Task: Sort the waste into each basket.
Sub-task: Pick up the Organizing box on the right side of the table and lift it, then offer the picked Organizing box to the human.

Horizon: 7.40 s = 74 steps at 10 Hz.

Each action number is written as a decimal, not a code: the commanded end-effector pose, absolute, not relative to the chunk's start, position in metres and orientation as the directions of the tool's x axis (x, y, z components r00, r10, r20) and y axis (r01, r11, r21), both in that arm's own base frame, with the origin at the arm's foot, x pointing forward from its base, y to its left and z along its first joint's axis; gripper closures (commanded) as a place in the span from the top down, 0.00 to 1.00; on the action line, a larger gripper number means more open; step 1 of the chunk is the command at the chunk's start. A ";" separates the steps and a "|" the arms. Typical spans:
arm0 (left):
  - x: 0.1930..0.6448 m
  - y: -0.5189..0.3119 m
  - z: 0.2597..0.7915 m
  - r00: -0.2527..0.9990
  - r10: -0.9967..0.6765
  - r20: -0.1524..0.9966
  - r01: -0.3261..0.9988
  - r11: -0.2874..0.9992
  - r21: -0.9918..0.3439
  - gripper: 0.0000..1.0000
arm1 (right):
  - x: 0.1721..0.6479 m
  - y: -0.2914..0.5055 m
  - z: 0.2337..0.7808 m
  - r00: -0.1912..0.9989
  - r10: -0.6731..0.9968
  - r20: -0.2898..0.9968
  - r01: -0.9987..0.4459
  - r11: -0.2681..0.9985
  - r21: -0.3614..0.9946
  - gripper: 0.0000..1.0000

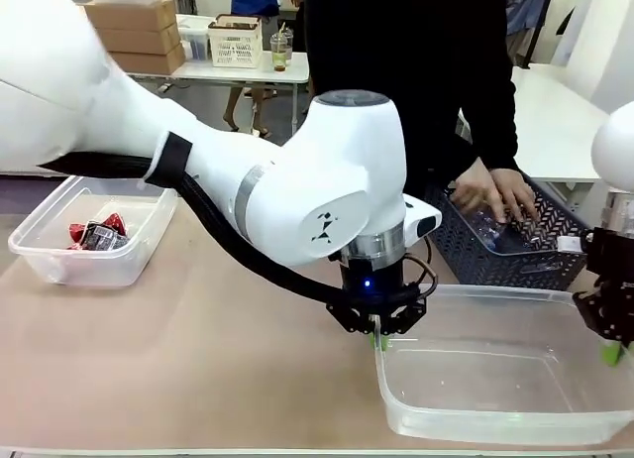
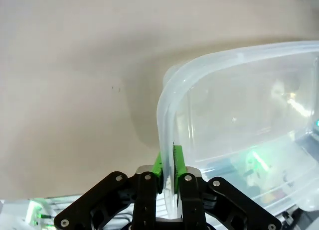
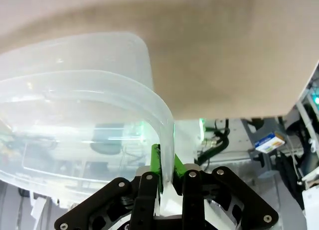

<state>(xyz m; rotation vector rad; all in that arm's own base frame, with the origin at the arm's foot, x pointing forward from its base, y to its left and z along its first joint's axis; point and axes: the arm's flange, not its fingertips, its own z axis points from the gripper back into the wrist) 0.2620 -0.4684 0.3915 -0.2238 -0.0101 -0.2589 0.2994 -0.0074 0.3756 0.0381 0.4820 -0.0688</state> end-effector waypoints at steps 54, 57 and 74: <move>0.289 -0.228 0.500 0.967 0.203 0.153 -0.148 0.940 -0.307 0.00 | 0.374 0.209 0.495 0.932 -0.010 -0.362 0.055 0.992 0.115 0.01; 0.289 -0.228 0.500 0.967 0.203 0.153 -0.148 0.940 -0.307 0.00 | 0.374 0.209 0.495 0.932 -0.010 -0.362 0.055 0.992 0.115 0.01; 0.289 -0.228 0.500 0.967 0.203 0.153 -0.148 0.940 -0.307 0.00 | 0.374 0.209 0.495 0.932 -0.010 -0.362 0.055 0.992 0.115 0.01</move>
